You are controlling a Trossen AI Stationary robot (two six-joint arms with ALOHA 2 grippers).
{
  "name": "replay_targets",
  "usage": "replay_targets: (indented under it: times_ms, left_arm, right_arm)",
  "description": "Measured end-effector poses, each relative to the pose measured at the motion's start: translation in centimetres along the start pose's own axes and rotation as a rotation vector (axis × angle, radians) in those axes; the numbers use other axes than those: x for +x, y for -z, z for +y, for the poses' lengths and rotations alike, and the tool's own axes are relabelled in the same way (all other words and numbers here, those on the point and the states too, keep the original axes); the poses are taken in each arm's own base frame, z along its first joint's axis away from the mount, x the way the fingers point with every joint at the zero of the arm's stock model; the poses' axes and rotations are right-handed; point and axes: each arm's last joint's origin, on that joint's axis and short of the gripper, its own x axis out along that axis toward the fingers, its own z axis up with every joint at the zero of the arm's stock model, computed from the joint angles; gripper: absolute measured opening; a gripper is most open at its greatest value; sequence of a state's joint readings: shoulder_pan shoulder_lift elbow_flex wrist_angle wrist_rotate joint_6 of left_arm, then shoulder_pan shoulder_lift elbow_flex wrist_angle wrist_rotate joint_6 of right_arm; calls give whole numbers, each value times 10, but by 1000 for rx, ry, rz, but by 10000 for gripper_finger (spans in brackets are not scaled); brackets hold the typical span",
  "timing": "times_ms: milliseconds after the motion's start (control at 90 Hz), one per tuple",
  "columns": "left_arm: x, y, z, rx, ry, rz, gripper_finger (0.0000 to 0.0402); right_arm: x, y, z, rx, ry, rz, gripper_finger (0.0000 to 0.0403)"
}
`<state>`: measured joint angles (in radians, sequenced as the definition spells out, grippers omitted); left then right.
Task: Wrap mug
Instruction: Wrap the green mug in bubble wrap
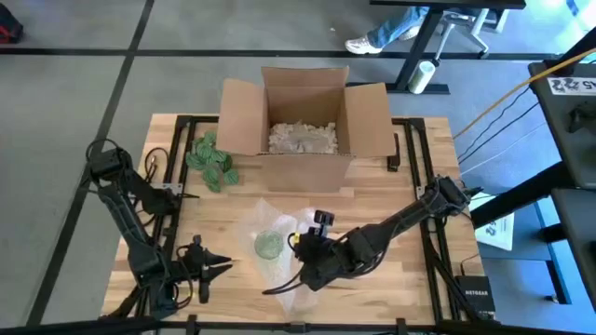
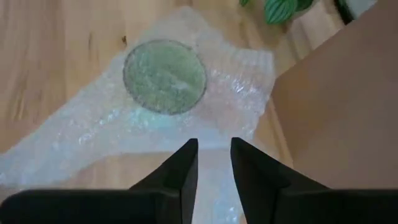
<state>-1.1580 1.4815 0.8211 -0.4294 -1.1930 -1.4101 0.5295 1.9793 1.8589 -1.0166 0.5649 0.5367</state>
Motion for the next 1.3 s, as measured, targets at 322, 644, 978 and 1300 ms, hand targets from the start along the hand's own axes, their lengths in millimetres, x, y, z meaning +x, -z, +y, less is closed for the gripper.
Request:
replay_targets:
  times_ms: [322,644,978,1300]
  left_arm:
    - [0,0,0,-3,0,0,70]
    - [0,1,0,-7,2,3,70]
    - [0,1,-2,-12,7,2,70]
    - [0,1,-2,-13,8,2,70]
  right_arm:
    - [0,8,-4,33,38,75,81]
    - [21,15,3,25,49,151,81]
    - [29,20,-7,67,184,182,8]
    - [25,16,-14,284,378,-28,0]
